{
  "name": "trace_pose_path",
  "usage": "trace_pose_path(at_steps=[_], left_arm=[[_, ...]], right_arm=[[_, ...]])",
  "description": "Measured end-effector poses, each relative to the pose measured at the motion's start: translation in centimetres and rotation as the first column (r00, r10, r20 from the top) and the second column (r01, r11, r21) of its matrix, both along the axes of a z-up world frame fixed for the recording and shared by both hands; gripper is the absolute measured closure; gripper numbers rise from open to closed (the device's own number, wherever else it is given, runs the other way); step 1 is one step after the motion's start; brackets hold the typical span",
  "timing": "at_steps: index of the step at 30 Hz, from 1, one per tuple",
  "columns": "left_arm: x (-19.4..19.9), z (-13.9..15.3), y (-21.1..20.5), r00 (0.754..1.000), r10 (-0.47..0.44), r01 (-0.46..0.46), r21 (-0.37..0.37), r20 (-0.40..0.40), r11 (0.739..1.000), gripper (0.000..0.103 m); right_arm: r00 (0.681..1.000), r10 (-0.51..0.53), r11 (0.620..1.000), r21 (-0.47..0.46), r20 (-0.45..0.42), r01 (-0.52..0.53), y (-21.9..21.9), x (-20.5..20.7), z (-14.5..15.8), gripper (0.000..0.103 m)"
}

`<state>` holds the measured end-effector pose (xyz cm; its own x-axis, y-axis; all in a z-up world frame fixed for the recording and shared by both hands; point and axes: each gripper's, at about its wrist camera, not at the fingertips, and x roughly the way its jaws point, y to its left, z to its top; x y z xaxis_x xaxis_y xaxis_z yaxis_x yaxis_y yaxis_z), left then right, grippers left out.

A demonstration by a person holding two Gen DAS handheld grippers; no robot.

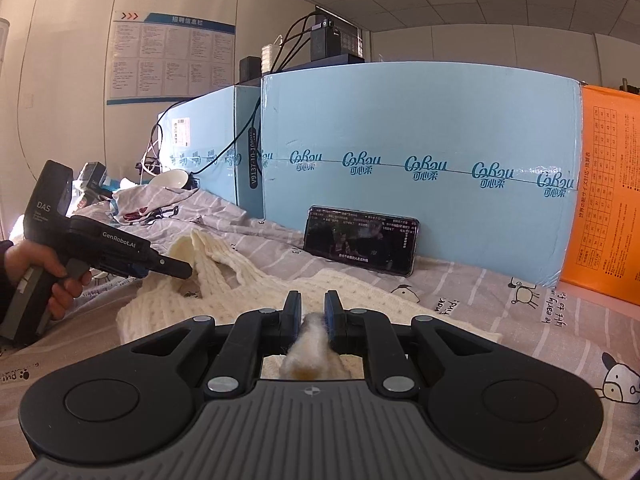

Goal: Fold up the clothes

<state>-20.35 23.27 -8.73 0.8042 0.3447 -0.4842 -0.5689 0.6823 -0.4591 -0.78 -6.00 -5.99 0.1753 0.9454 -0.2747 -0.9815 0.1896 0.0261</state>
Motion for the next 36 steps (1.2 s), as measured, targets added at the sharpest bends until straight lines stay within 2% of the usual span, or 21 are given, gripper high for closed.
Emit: trace_pose_path(at_steps=[3, 6, 7, 9, 11, 12, 13, 16, 19, 21, 23, 25, 28, 31, 32, 33, 36], left_arm=[[-0.3, 0.4, -0.3, 0.999, -0.014, 0.013, 0.024, 0.041, 1.000, 0.084], [-0.7, 1.4, -1.2, 0.992, -0.064, 0.054, 0.091, 0.113, 0.994, 0.086], [-0.7, 1.8, -1.5, 0.985, -0.098, 0.081, 0.121, 0.142, 0.989, 0.086], [-0.7, 2.8, -2.4, 0.967, -0.176, 0.142, 0.186, 0.183, 0.972, 0.086], [-0.3, 3.6, -3.5, 0.945, -0.263, 0.211, 0.255, 0.192, 0.944, 0.086], [-0.2, 4.0, -4.1, 0.933, -0.304, 0.243, 0.288, 0.191, 0.926, 0.086], [0.1, 4.3, -5.0, 0.917, -0.357, 0.286, 0.328, 0.179, 0.900, 0.086], [0.9, 5.2, -7.7, 0.851, -0.512, 0.414, 0.445, 0.122, 0.794, 0.086], [1.7, 5.2, -10.6, 0.806, -0.591, 0.508, 0.538, -0.023, 0.673, 0.086], [2.2, 4.7, -11.8, 0.775, -0.621, 0.568, 0.561, -0.119, 0.602, 0.086], [2.6, 3.9, -12.9, 0.740, -0.637, 0.627, 0.567, -0.217, 0.534, 0.085], [2.9, 3.1, -13.6, 0.724, -0.630, 0.654, 0.572, -0.283, 0.495, 0.085], [2.9, 2.2, -14.2, 0.714, -0.621, 0.669, 0.578, -0.324, 0.468, 0.080], [2.2, 2.2, -14.4, 0.712, -0.631, 0.659, 0.601, -0.308, 0.452, 0.066], [1.9, 2.3, -14.4, 0.719, -0.630, 0.648, 0.610, -0.293, 0.456, 0.055], [1.7, 2.5, -14.3, 0.727, -0.629, 0.636, 0.619, -0.277, 0.461, 0.051], [0.5, 3.0, -13.8, 0.747, -0.626, 0.598, 0.635, -0.222, 0.488, 0.047]], right_arm=[[1.000, -0.017, 1.000, 0.017, -0.014, 0.017, -0.2, 0.1, 0.1, 0.091], [0.998, -0.057, 0.998, -0.033, -0.041, 0.055, 0.4, 0.6, -0.4, 0.086], [0.996, -0.068, 0.996, -0.059, -0.054, 0.065, 0.6, 0.8, -0.7, 0.069], [0.992, -0.097, 0.992, -0.086, -0.075, 0.091, 0.7, 1.1, -1.1, 0.048], [0.990, -0.112, 0.992, -0.072, -0.080, 0.107, 0.4, 1.1, -1.0, 0.042], [0.990, -0.117, 0.992, -0.054, -0.080, 0.113, 0.0, 1.1, -0.8, 0.034], [0.989, -0.123, 0.992, -0.037, -0.081, 0.120, -0.4, 1.0, -0.6, 0.029], [0.984, -0.140, 0.990, 0.014, -0.107, 0.142, -1.4, 1.2, -0.1, 0.027], [0.974, -0.117, 0.989, 0.063, -0.195, 0.132, -2.4, 1.9, 0.3, 0.024], [0.956, -0.059, 0.989, 0.115, -0.287, 0.096, -3.1, 2.7, 0.4, 0.022], [0.940, -0.028, 0.986, 0.143, -0.341, 0.082, -3.5, 3.1, 0.6, 0.021], [0.926, -0.005, 0.987, 0.146, -0.377, 0.065, -3.3, 3.1, 0.7, 0.020], [0.906, 0.040, 0.990, 0.137, -0.422, 0.021, -2.8, 2.7, 0.7, 0.020], [0.887, 0.058, 0.993, 0.116, -0.458, -0.005, -2.1, 2.1, 0.6, 0.022], [0.879, 0.069, 0.994, 0.108, -0.472, -0.020, -1.8, 1.8, 0.5, 0.023], [0.872, 0.087, 0.994, 0.105, -0.482, -0.041, -1.6, 1.6, 0.5, 0.023], [0.863, 0.162, 0.986, 0.118, -0.479, -0.120, -1.5, 0.7, 0.4, 0.024]])
